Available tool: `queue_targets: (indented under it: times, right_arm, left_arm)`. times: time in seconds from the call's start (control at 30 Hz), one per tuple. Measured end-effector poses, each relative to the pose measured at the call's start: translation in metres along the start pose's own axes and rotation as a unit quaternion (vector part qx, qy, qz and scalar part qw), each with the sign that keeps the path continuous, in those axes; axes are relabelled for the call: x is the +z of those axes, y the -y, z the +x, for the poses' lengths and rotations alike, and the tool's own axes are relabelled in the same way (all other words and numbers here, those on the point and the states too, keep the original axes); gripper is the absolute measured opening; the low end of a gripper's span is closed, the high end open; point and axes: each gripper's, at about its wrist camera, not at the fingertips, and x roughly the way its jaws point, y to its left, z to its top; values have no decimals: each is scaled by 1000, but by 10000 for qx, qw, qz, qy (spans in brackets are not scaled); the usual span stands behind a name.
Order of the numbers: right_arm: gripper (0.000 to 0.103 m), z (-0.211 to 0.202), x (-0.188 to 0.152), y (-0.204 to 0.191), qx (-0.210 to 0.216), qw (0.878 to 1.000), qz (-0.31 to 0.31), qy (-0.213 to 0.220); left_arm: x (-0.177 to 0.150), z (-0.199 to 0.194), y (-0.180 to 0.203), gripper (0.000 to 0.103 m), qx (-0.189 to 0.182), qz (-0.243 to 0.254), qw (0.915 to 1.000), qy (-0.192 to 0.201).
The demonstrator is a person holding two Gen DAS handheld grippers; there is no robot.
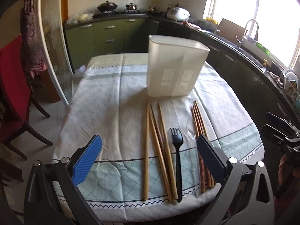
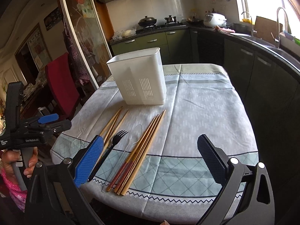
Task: Organize utensils
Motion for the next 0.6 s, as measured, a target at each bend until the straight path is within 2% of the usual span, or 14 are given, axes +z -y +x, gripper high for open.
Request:
queue_targets:
  times: [0.1,0.2,0.33,0.4,0.5,0.6]
  right_arm:
    - [99,4,6,12,-330,9993,148,-111]
    - [99,3,4,25,-350,9986,379,-126]
    - [99,2,-3,39,-313,9975,602,-196]
    - [99,3,-5,43,-291,9970,676,-240]
    - [99,5,-4,46,-255,9968,709,-264]
    - [99,6,-5,43,-246,9972,653,-251]
  left_arm:
    - [8,24,13,96,-418,16,9977,-541]
    - [11,49,28,95,-608,122,9925,-1053]
    - [8,77,47,74,-578,417,9838,-1643]
    - [4,87,53,68,-560,507,9789,-1896]
    - [-1,99,59,65,-484,573,9743,-2123]
    - [-3,108,62,48,-443,556,9713,-2271]
